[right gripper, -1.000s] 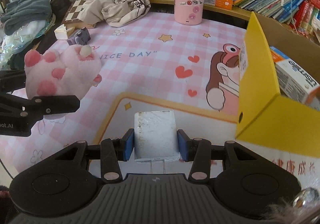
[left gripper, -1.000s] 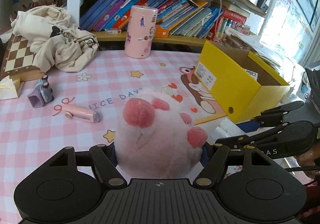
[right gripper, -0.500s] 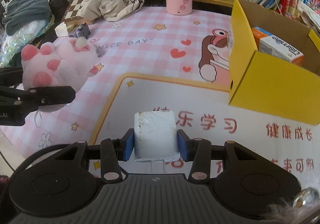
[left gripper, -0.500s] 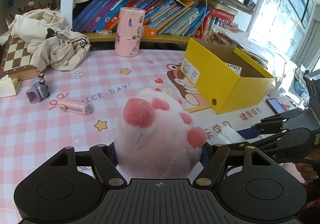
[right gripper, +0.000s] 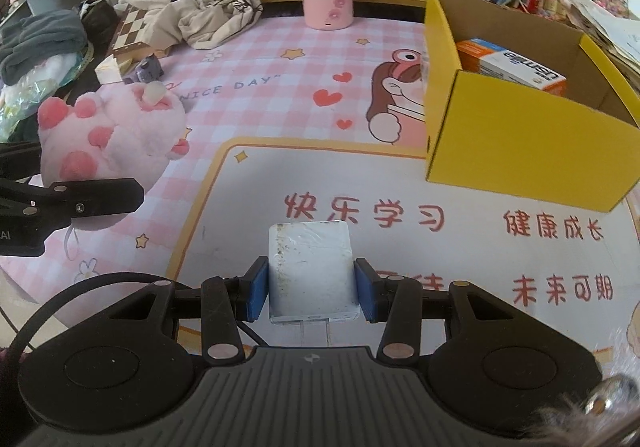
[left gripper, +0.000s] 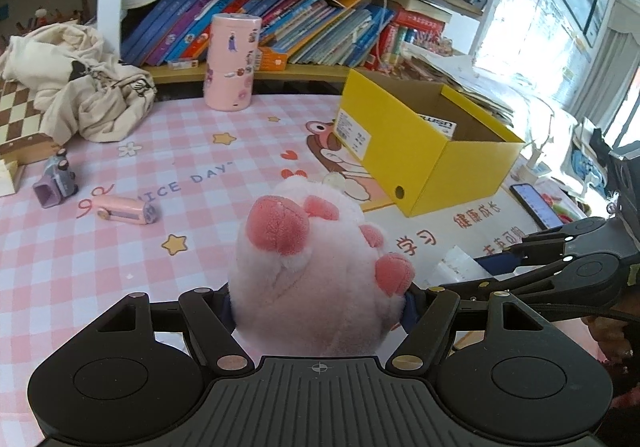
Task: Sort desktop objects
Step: 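Carry the plush pig and charger with both tools over the yellow box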
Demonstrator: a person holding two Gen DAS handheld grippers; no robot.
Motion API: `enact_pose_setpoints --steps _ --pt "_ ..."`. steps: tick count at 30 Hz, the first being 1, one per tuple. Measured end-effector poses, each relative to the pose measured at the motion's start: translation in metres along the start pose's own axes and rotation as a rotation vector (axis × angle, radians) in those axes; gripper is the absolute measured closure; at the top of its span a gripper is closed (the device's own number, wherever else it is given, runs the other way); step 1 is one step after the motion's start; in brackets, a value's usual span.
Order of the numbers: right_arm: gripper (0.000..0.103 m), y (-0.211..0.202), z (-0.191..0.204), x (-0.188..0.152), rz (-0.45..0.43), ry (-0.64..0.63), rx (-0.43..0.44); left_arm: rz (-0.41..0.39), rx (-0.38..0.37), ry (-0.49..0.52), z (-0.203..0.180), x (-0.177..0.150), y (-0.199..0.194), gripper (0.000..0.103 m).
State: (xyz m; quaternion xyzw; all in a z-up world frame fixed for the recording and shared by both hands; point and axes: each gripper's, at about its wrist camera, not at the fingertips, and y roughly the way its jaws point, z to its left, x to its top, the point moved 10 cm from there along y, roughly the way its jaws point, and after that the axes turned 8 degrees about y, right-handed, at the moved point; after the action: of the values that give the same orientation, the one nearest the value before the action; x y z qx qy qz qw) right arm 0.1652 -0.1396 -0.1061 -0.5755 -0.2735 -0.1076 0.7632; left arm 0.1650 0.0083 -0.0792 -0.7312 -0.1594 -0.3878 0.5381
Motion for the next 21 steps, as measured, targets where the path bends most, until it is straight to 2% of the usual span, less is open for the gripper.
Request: enact_pose_setpoints --steps 10,21 --pt "0.061 -0.012 -0.023 -0.009 -0.020 0.056 -0.046 0.004 -0.063 0.052 -0.023 0.008 0.012 0.031" --pt "0.061 -0.035 -0.066 -0.026 -0.058 0.176 -0.135 0.018 -0.179 0.157 -0.067 0.020 0.036 0.031"
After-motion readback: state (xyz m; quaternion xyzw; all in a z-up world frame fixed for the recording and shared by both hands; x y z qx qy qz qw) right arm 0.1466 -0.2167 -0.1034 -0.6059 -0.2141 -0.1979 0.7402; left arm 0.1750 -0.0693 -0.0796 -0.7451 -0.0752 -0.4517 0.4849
